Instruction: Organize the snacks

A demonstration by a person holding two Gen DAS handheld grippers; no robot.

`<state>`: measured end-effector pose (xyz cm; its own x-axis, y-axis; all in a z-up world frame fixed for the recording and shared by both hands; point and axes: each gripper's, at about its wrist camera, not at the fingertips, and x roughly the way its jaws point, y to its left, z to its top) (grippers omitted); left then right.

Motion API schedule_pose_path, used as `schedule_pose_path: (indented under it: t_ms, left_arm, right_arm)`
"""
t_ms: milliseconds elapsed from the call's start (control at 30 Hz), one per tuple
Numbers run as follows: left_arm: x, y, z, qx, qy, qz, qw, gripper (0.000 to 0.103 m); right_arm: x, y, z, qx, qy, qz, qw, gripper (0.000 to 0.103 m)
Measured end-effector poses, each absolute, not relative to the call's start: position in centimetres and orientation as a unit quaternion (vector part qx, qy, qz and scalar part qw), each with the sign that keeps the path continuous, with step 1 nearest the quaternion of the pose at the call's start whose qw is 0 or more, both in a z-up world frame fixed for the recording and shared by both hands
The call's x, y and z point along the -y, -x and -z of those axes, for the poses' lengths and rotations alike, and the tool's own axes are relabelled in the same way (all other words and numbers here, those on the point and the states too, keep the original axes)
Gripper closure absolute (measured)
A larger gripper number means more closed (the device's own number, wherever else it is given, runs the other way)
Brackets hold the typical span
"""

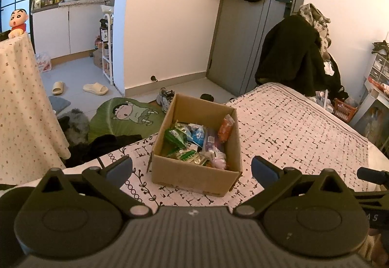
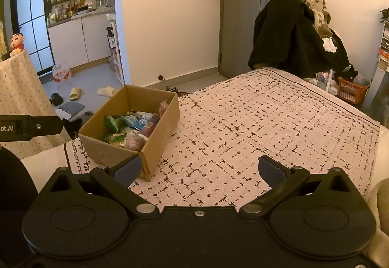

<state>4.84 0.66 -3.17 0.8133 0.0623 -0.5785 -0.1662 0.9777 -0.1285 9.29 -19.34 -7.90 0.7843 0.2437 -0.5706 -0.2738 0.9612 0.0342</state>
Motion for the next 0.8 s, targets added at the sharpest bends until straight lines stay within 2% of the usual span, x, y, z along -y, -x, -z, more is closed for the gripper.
schedule_pose_path:
  t_ms: [800]
  left_arm:
    - [-0.58, -4.57, 2.78, -0.288, 0.077, -0.065, 0.952, 0.000]
  right_arm:
    - [19.25, -9.09, 7.61, -0.292, 0.037, -0.140, 0.945, 0.000]
